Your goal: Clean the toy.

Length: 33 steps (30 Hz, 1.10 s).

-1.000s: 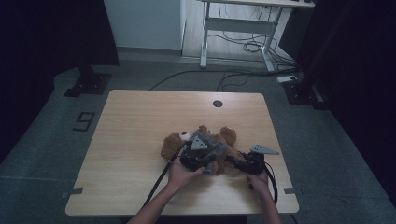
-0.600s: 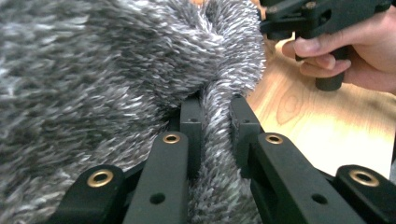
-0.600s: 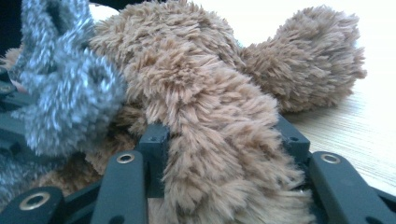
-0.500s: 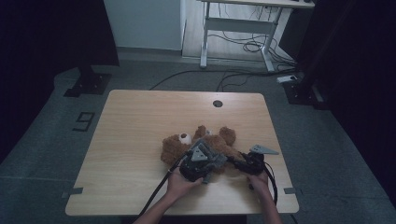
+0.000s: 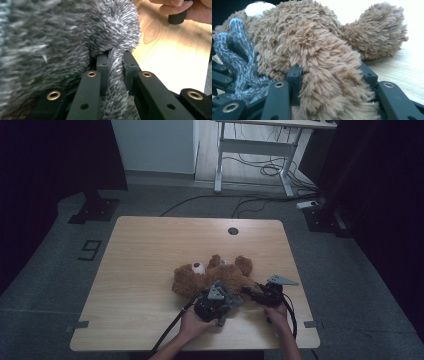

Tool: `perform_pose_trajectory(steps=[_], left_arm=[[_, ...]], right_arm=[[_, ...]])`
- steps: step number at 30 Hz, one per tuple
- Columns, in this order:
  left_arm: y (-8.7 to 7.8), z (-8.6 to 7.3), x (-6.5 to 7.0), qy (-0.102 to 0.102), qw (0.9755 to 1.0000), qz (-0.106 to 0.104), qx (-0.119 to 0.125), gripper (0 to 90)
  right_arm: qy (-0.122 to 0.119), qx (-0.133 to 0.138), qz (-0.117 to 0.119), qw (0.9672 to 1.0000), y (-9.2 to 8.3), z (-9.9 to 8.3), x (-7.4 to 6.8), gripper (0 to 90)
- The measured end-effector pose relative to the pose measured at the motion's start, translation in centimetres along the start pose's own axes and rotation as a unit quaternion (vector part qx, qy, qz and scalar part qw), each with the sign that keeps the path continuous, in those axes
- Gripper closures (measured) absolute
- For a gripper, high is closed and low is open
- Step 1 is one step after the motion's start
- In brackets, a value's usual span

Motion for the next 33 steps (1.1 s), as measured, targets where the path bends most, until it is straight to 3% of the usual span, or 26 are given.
perform_pose_trajectory(steps=[4, 9, 12, 15, 19, 24, 27, 33], left_arm=[[-2.1, 1.8, 0.0, -0.002, 0.9991, -0.002, 0.042, 78.7], [-4.2, 5.4, -0.5, 0.002, 0.9951, 0.025, 0.095, 78.6], [-3.9, 7.2, -1.1, 0.002, 0.9944, 0.042, 0.097, 78.6], [-2.8, 8.0, -1.4, 0.002, 0.9957, 0.045, 0.081, 78.6], [-0.8, 7.2, -1.1, 0.008, 0.9979, 0.042, 0.049, 78.6], [-0.2, 5.9, -0.6, 0.009, 0.9983, 0.034, 0.047, 78.8], [0.2, 4.9, 0.0, 0.025, 0.9986, 0.034, 0.033, 78.9], [1.2, 3.2, 0.7, 0.036, 0.9988, 0.029, 0.016, 78.9]], right_arm=[[0.003, 0.002, 0.0, 1.0, 0.0, 0.0, 0.1, 51.2], [0.005, 0.002, 0.001, 1.0, 0.0, 0.0, 0.1, 51.3], [0.005, 0.001, 0.001, 1.0, 0.0, 0.0, 0.1, 51.3], [0.006, 0.002, 0.001, 1.0, 0.0, 0.0, 0.1, 51.3], [0.006, 0.002, 0.003, 1.0, 0.0, 0.0, 0.2, 51.3], [0.003, -0.005, 0.002, 1.0, -0.1, 0.0, 0.2, 51.5], [0.004, -0.005, 0.002, 1.0, 0.0, -0.1, 0.1, 51.5], [0.003, -0.004, 0.003, 1.0, 0.0, -0.1, 0.1, 51.6]])
Point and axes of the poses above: each handheld gripper's, and its own axes: y roughly forward along the jaws, z roughly out of its top, x roughly to its right, the point moved 4 cm from there along y, roughly forward along the jaws, and after that the axes turned 10 degrees about z, right-handed, at the moved point
